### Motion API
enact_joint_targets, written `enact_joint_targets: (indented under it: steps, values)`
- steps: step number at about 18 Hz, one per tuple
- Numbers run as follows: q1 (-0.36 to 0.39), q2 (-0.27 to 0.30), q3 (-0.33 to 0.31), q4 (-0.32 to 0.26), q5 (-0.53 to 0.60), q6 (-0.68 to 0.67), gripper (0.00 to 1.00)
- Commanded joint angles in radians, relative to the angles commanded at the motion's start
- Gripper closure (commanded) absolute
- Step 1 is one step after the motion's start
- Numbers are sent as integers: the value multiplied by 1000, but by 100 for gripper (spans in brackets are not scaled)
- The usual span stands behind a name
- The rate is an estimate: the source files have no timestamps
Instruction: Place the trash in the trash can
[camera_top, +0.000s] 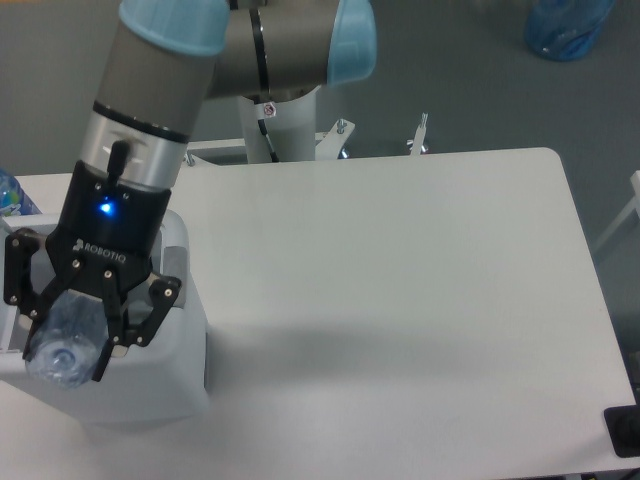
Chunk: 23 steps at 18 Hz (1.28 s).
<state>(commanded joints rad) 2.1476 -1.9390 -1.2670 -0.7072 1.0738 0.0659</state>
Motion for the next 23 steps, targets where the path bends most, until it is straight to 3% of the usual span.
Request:
enact_joint_targets:
  steps: [6, 7, 9, 11, 18, 23]
  values:
    - [-12, 0, -20, 0, 0, 8, 46]
    - [-12, 0, -20, 0, 0, 8, 40]
    - [-12, -2, -23, 0, 0, 43, 13]
    - [-12, 2, -35, 0, 0, 71, 0]
    - [8, 24, -29, -2, 8, 72, 0]
    - [112, 75, -20, -2, 21, 74, 0]
